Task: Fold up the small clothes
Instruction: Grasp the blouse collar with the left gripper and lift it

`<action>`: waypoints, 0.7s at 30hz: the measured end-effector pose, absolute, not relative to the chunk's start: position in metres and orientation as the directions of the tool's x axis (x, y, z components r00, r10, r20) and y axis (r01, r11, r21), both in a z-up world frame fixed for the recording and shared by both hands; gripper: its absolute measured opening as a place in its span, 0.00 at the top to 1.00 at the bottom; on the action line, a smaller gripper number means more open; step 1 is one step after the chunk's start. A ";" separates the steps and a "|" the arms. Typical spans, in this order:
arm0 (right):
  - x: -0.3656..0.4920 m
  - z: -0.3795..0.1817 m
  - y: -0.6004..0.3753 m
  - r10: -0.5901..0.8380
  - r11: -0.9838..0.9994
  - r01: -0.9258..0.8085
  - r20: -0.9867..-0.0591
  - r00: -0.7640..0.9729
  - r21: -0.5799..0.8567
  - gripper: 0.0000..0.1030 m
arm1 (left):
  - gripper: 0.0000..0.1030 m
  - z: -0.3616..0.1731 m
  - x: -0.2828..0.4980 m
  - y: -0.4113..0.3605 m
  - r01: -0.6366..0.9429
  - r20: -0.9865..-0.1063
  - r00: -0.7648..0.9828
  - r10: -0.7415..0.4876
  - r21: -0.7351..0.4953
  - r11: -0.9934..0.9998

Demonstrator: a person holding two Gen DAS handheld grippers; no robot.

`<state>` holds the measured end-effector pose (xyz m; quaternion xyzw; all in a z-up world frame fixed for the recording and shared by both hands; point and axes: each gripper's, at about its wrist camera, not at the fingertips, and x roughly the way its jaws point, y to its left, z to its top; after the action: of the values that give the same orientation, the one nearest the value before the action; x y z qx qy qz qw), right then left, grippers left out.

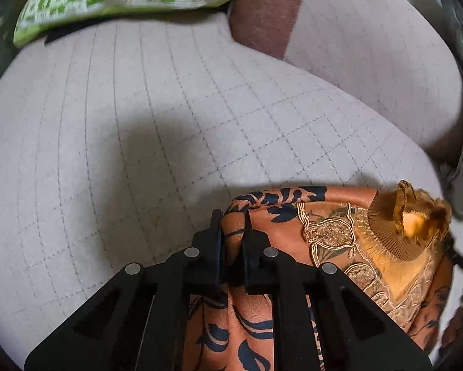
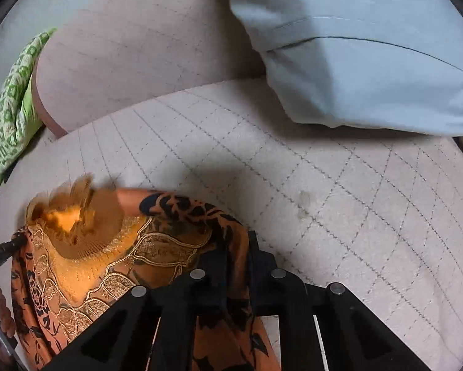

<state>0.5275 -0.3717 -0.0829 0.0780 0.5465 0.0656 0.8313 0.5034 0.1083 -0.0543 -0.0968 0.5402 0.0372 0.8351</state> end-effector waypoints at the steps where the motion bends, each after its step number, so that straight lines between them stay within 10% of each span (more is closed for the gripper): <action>1: 0.525 -0.077 -0.373 0.201 0.977 -0.023 -0.891 0.407 0.210 0.91 | 0.91 -0.044 0.500 0.111 -0.159 -0.896 0.438 -0.065 -0.149 0.976; 15: 0.370 0.075 -0.404 0.347 0.934 -0.158 -0.712 0.610 0.320 0.91 | 0.92 0.126 0.342 0.136 -0.051 -0.717 0.664 -0.213 -0.327 0.944; 21: 0.230 0.078 -0.417 0.399 0.905 -0.150 -0.670 0.626 0.399 0.91 | 0.92 0.116 0.206 0.146 -0.024 -0.685 0.690 -0.234 -0.345 0.938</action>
<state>0.2300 -0.4169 0.0781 0.1546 0.4039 0.1545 0.8883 0.2057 0.1459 0.1156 -0.1660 0.3897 -0.0580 0.9040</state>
